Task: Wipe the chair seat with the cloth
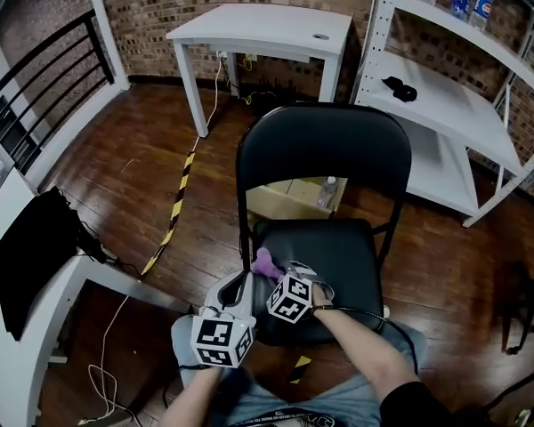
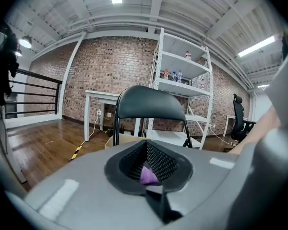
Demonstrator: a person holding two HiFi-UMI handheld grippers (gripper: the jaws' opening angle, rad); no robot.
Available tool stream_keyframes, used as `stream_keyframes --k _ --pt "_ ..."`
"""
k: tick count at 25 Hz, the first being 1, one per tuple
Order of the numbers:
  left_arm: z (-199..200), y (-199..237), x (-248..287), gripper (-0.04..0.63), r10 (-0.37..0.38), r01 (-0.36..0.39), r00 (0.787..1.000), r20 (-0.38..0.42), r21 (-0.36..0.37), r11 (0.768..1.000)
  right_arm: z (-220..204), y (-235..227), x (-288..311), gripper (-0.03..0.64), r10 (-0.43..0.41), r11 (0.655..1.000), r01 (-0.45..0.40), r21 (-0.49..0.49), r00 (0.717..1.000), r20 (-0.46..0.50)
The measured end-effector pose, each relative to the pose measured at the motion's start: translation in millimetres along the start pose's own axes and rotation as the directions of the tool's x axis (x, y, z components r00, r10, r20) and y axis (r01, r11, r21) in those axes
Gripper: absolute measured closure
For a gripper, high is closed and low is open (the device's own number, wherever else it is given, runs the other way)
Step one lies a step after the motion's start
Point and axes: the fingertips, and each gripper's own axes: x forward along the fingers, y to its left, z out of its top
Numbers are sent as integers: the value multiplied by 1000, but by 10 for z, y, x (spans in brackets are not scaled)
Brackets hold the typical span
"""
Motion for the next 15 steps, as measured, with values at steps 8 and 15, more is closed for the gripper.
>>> stream_keyframes --k 8,15 --pt "15 -177 -179 591 21 -21 1000 18 8 1000 -56 655 -418 574 34 999 -34 -1 998 45" --pt "34 -331 -252 591 0 -1 1000 31 30 1000 -87 1239 -712 574 64 998 -65 4 994 83"
